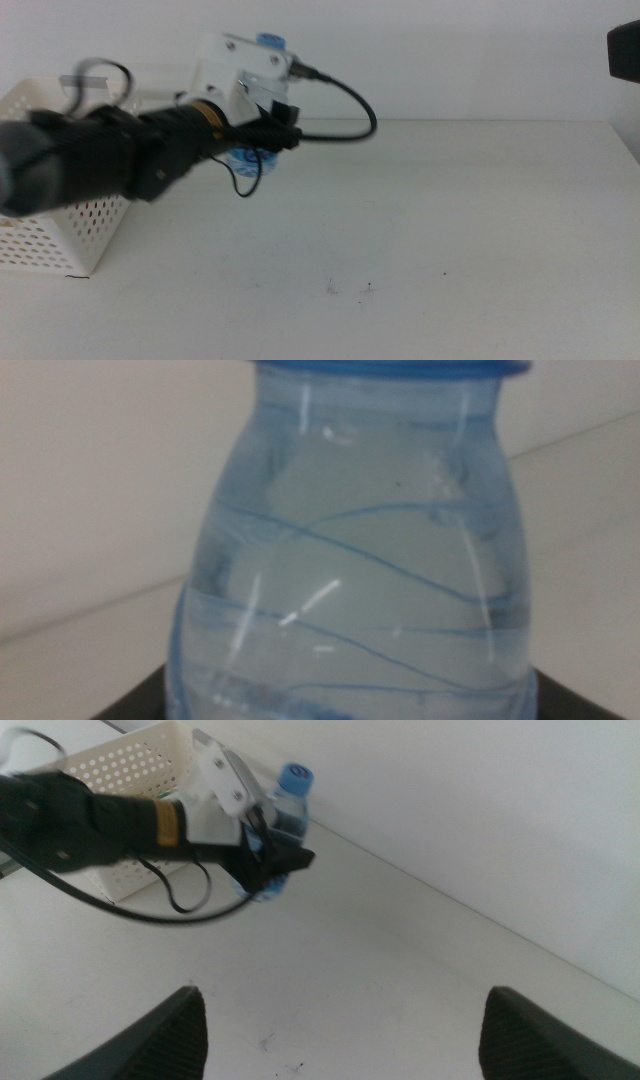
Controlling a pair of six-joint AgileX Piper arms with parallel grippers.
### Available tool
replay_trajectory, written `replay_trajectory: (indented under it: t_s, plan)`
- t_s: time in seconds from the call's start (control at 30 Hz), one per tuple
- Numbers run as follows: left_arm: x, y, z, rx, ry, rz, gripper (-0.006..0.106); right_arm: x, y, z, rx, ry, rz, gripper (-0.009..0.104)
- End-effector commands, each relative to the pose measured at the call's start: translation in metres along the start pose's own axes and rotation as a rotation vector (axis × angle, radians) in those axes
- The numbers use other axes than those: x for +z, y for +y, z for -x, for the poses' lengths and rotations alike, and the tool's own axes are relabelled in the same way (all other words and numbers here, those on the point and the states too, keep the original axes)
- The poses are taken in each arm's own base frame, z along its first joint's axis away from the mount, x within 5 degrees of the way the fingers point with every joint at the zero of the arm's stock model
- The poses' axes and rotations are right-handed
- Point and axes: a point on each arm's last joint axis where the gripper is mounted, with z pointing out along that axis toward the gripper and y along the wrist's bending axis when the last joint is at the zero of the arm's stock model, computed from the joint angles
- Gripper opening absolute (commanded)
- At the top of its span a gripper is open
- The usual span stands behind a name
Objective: Use arms to grab the bottles and put them into the dustbin to the left of the table.
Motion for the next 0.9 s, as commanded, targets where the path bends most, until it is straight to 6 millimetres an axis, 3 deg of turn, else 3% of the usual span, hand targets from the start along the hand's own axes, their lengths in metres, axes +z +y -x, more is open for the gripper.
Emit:
replay_trajectory:
  t_s: [0.0,0.23,0.47,0.63,0.87]
  plan:
    - [-0.022,0.008,0.023,-0.036,0.01,0.041,-0.002,-0.002,0.0,0.002,-0.005,-0.019,-0.001,0.075]
    - [-0.058,0.056,0.067,0.01,0.318,0.098,-0.002,-0.002,0.0,0.002,-0.005,-0.019,-0.001,0.075]
    - [-0.102,0.115,0.099,-0.04,0.42,0.136,-0.002,-0.002,0.0,0.002,-0.005,-0.019,-0.001,0.075]
    - [-0.123,0.158,0.099,-0.12,0.451,0.192,-0.002,-0.002,0.0,0.002,-0.005,-0.019,-0.001,0.075]
    - [-0.108,0.21,0.074,-0.188,0.531,0.219,-0.002,-0.002,0.0,0.002,-0.005,-0.019,-0.001,0.075]
